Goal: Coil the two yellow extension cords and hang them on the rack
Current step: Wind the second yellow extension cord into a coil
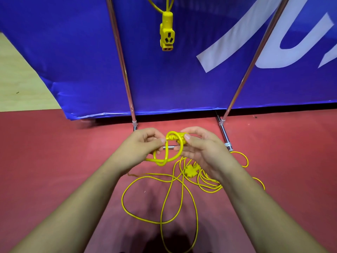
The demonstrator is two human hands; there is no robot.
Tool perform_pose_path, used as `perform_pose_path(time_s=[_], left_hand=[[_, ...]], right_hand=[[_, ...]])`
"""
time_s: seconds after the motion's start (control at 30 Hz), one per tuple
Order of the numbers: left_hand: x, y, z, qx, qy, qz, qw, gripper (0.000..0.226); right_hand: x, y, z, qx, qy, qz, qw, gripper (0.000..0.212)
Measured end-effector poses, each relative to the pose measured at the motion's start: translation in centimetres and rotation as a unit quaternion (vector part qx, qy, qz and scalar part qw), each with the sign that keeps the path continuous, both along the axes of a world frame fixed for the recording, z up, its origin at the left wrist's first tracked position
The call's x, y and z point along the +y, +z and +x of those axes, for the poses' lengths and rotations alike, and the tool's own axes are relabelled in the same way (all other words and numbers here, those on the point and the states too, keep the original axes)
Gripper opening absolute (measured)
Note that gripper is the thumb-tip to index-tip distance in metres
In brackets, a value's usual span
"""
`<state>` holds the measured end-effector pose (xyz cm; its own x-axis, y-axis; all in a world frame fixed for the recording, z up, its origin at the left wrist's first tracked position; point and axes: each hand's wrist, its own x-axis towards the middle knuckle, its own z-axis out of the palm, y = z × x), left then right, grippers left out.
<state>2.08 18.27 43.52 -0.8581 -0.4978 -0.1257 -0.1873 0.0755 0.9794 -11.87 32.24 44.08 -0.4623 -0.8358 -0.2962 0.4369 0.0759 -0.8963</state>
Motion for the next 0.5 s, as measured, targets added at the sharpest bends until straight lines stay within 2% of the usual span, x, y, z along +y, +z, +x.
perform_pose_path(time_s=[0.17, 0.33, 0.4, 0.5], left_hand=[[-0.19, 0.15, 0.06, 0.035, 0.032, -0.015, 0.999, 0.007], [0.35, 0.43, 0.11, 0.054, -0.012, -0.038, 0.998, 0.012], [0.13, 0.25, 0.20, 0.060, -0.005, -0.008, 0.998, 0.012], [-0.21, -0.04, 0.39, 0.084, -0.006, 0.044, 0.996, 0.018]], right_hand=[[0.41, -0.10, 0.08, 0.014, 0.068, -0.008, 0.998, 0.018], [0.27, -0.27, 0.45, 0.130, 0.132, -0.057, 0.981, 0.049], [0.22, -0.10, 0.52, 0.165, 0.143, -0.058, 0.974, 0.046], [0.12, 0.27, 0.69, 0.161, 0.134, -0.052, 0.976, 0.036]])
